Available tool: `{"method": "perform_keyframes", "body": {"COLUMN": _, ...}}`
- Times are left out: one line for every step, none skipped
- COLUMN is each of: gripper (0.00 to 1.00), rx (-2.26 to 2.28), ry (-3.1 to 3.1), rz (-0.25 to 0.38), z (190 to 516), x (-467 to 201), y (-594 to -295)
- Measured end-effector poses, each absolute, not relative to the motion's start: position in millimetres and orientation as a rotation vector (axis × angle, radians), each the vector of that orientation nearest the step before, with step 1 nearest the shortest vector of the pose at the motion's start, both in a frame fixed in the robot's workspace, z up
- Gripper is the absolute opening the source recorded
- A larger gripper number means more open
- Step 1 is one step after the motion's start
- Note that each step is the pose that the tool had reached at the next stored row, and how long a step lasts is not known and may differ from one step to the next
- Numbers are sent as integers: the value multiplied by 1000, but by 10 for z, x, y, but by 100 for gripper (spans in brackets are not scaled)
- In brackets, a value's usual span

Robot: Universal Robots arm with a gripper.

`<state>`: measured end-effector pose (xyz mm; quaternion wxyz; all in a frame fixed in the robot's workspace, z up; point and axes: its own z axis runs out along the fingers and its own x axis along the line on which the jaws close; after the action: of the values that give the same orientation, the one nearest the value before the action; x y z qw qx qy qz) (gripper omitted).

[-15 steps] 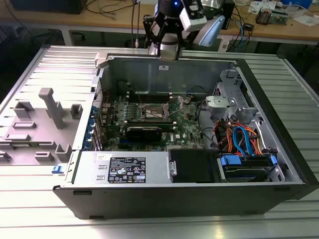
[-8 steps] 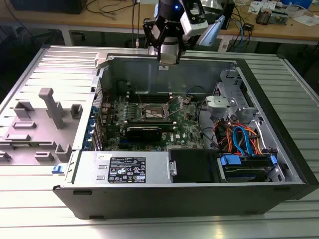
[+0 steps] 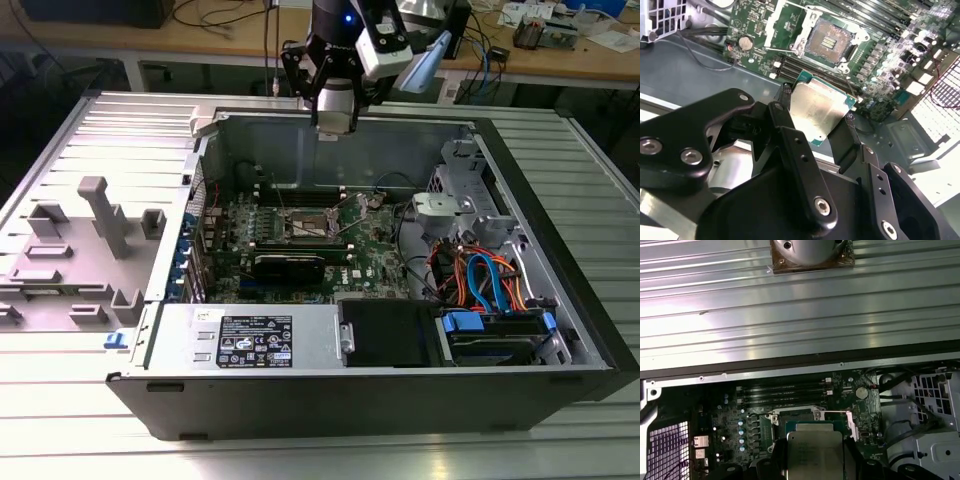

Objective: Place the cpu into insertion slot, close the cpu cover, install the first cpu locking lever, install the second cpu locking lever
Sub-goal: 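Place the cpu into insertion slot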

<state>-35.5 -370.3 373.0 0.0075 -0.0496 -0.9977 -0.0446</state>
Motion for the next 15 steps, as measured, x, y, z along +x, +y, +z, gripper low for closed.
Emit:
{"method": "perform_keyframes", "body": {"gripper": 55, "rx": -155, "ry": -3120, "rz": -139, "z": 3730, "x": -355, "y": -3703}}
{"method": "perform_keyframes", "body": {"gripper": 55, "rx": -155, "ry": -3120, "rz": -139, "z": 3731, "x": -355, "y": -3704}}
{"method": "perform_keyframes", "body": {"gripper": 55, "rx": -155, "ry": -3120, "rz": -139, "z": 3731, "x": -355, "y": -3704}}
{"method": "perform_keyframes", "body": {"gripper": 55, "rx": -155, "ry": -3120, "rz": -139, "z": 3731, "x": -355, "y": -3704}}
{"method": "perform_keyframes", "body": {"gripper": 55, "rx": -155, "ry": -3120, "rz": -139, "z": 3730, "x": -355, "y": -3704}}
{"method": "perform_keyframes", "body": {"gripper": 55, "rx": -155, "ry": -3120, "rz": -139, "z": 3731, "x": -355, "y": -3704}}
{"method": "perform_keyframes", "body": {"gripper": 55, "rx": -155, "ry": -3120, "rz": -139, "z": 3731, "x": -355, "y": -3704}}
{"method": "perform_keyframes", "body": {"gripper": 55, "rx": -155, "ry": -3120, "rz": -139, "z": 3731, "x": -355, "y": -3704}}
{"method": "perform_keyframes", "body": {"gripper": 55, "rx": -156, "ry": -3120, "rz": -139, "z": 3731, "x": -355, "y": -3704}}
{"method": "perform_keyframes", "body": {"gripper": 55, "rx": -158, "ry": -3119, "rz": -139, "z": 3730, "x": -355, "y": -3704}}
{"method": "perform_keyframes", "body": {"gripper": 55, "rx": -164, "ry": -3119, "rz": -139, "z": 3730, "x": -355, "y": -3704}}
{"method": "perform_keyframes", "body": {"gripper": 55, "rx": -174, "ry": -3119, "rz": -139, "z": 3729, "x": -355, "y": -3704}}
{"method": "perform_keyframes", "body": {"gripper": 55, "rx": -193, "ry": -3118, "rz": -139, "z": 3729, "x": -355, "y": -3704}}
{"method": "perform_keyframes", "body": {"gripper": 55, "rx": -212, "ry": -3118, "rz": -139, "z": 3728, "x": -355, "y": -3705}}
{"method": "perform_keyframes", "body": {"gripper": 55, "rx": -225, "ry": -3117, "rz": -139, "z": 3727, "x": -355, "y": -3705}}
